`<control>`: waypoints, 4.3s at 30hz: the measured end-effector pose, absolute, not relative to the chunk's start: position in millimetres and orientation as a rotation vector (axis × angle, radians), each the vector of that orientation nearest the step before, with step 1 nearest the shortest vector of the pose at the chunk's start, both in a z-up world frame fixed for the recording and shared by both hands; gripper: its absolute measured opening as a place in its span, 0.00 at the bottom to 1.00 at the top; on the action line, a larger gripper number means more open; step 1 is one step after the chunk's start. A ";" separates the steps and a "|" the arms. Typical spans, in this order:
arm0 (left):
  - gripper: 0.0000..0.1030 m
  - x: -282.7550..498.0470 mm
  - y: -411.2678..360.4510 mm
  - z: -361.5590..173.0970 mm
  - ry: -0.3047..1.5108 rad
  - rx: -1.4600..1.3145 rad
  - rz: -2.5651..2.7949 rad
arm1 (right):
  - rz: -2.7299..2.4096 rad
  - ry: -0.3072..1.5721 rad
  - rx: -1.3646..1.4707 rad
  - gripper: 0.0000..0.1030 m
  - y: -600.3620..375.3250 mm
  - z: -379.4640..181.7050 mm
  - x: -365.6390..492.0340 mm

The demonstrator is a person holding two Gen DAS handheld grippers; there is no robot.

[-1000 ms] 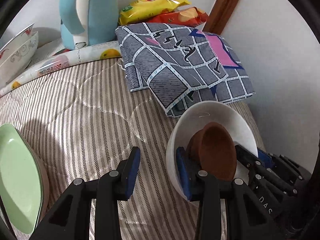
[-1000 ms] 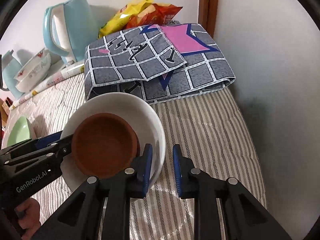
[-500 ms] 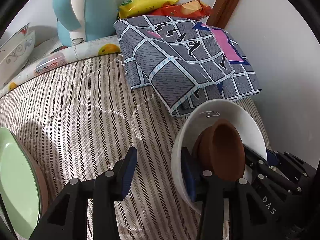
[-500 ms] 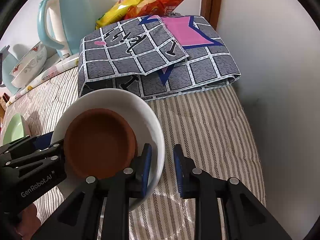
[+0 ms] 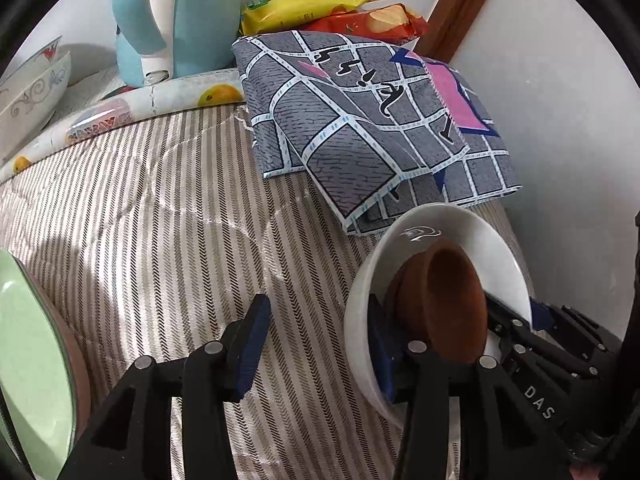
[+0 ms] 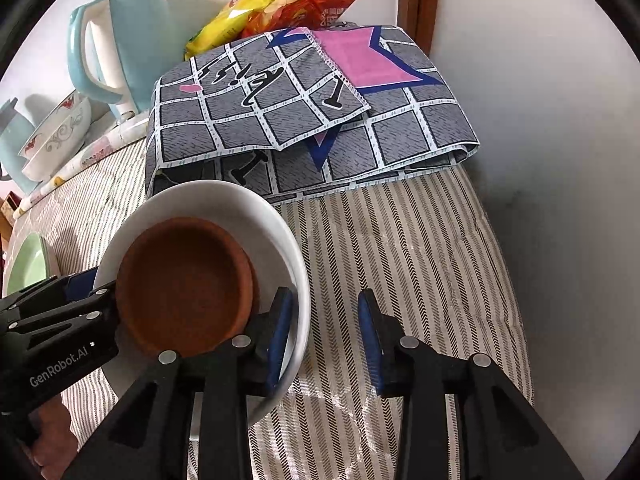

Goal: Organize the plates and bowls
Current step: 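Close both grippers on the white bowl rim, then lift the white bowl with both grippers and carry it over the green plates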

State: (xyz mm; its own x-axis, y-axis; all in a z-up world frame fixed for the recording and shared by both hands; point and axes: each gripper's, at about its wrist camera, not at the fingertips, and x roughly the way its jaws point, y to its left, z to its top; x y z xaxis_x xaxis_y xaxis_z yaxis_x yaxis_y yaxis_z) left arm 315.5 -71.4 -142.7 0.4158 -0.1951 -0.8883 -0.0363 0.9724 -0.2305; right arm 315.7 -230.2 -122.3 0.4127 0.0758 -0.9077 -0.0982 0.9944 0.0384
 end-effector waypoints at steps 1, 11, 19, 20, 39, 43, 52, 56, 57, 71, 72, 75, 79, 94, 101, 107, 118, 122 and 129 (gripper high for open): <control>0.39 314.3 -70.7 -143.0 1.138 -0.234 -0.104 | 0.113 1.135 -0.023 0.33 -229.5 -122.3 315.2; 0.11 307.7 -81.9 -136.1 1.115 -0.230 -0.169 | 0.115 1.081 -0.021 0.10 -219.7 -119.9 307.0; 0.10 297.6 -76.8 -131.4 1.137 -0.229 -0.164 | 0.108 1.084 0.057 0.10 -221.6 -115.6 291.7; 0.10 293.9 -75.0 -130.8 1.139 -0.239 -0.166 | 0.108 1.089 0.073 0.10 -222.5 -114.9 288.5; 0.07 235.7 -54.5 -118.8 1.124 -0.256 -0.168 | 0.091 1.074 0.089 0.09 -210.1 -100.3 230.5; 0.07 228.2 -51.3 -112.0 1.106 -0.244 -0.165 | 0.098 1.057 0.088 0.09 -206.5 -94.5 223.4; 0.07 209.5 -38.5 -98.6 1.070 -0.243 -0.153 | 0.111 1.029 0.104 0.09 -198.3 -83.8 209.1; 0.07 202.6 -31.8 -90.9 1.054 -0.241 -0.148 | 0.120 1.017 0.116 0.09 -192.8 -77.2 203.8; 0.07 200.8 -29.5 -89.1 1.051 -0.241 -0.146 | 0.123 1.013 0.118 0.09 -190.4 -74.7 202.4; 0.07 190.5 12.0 -58.8 1.000 -0.268 -0.129 | 0.157 0.972 0.094 0.09 -153.1 -47.3 196.7; 0.07 189.7 14.8 -57.8 0.997 -0.271 -0.127 | 0.160 0.971 0.092 0.09 -150.1 -45.5 197.0; 0.07 186.9 23.9 -52.7 0.985 -0.274 -0.119 | 0.172 0.965 0.084 0.09 -141.1 -40.7 197.9; 0.07 184.1 36.2 -47.5 0.974 -0.286 -0.110 | 0.185 0.955 0.074 0.09 -128.4 -34.3 197.2; 0.07 171.4 75.5 -34.6 0.941 -0.318 -0.073 | 0.223 0.924 0.036 0.09 -84.9 -17.8 192.5; 0.07 165.0 95.9 -35.2 0.942 -0.322 -0.048 | 0.249 0.924 0.037 0.09 -67.1 -19.3 190.4; 0.07 160.8 114.6 -36.4 0.946 -0.330 -0.018 | 0.282 0.928 0.037 0.09 -47.9 -23.4 190.8; 0.07 157.8 149.3 -39.6 0.949 -0.342 0.029 | 0.335 0.940 0.028 0.09 -12.4 -31.3 193.6; 0.07 159.3 160.1 -39.9 0.949 -0.346 0.037 | 0.344 0.944 0.024 0.09 -2.1 -32.6 196.5; 0.07 165.0 173.4 -41.3 0.950 -0.354 0.041 | 0.349 0.946 0.026 0.09 13.0 -33.3 203.9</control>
